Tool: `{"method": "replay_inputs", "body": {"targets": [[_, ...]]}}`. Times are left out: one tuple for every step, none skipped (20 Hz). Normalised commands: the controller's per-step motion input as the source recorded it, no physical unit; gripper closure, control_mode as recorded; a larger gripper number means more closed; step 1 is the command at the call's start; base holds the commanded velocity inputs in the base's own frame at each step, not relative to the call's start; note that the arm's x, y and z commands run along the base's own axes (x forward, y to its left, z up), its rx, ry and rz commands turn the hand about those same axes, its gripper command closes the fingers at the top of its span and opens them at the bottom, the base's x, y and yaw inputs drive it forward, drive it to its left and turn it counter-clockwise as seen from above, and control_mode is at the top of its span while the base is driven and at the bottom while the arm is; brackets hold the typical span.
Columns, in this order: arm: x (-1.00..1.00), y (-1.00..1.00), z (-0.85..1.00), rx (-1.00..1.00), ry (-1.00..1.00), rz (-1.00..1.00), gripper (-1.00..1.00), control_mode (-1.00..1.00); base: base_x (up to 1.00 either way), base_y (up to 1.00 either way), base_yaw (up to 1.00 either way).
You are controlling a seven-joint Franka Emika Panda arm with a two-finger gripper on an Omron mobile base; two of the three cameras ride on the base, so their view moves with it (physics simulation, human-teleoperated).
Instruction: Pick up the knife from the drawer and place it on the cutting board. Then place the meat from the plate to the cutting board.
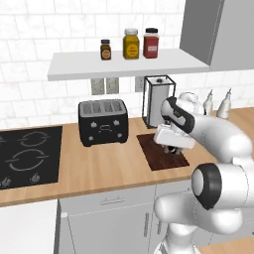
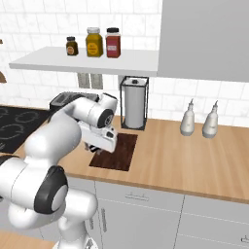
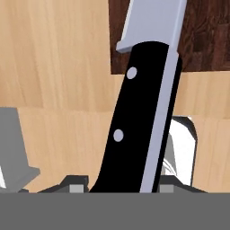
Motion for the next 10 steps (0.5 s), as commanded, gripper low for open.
{"method": "replay_inputs", "body": {"targets": [[0.29,-0.06,-0.41,0.0,0.0,0.0,1.0,-1.0,0.0,0.0,0.0],[0.41,0.0,-0.51,0.0,0.0,0.0,1.0,-1.0,0.0,0.0,0.0],[0.44,0.0,-0.54,0.0,0.0,0.0,1.0,-1.0,0.0,0.0,0.0],[0.43,0.0,-0.52,0.0,0.0,0.0,1.0,-1.0,0.0,0.0,0.0],[0.43,0.0,-0.5,0.0,0.0,0.01,1.0,-1.0,0.0,0.0,0.0],[0.41,0.0,-0.49,0.0,0.0,0.02,1.0,-1.0,0.0,0.0,0.0],[0.4,0.0,-0.48,0.0,0.0,0.03,1.0,-1.0,0.0,0.0,0.0],[0.4,0.0,-0.44,0.0,0.0,0.03,1.0,-1.0,0.0,0.0,0.0],[0.41,0.0,-0.41,0.0,0.0,0.03,1.0,-1.0,0.0,0.0,0.0],[0.44,0.0,-0.38,0.0,0.0,0.03,1.0,-1.0,0.0,0.0,0.0]]}}
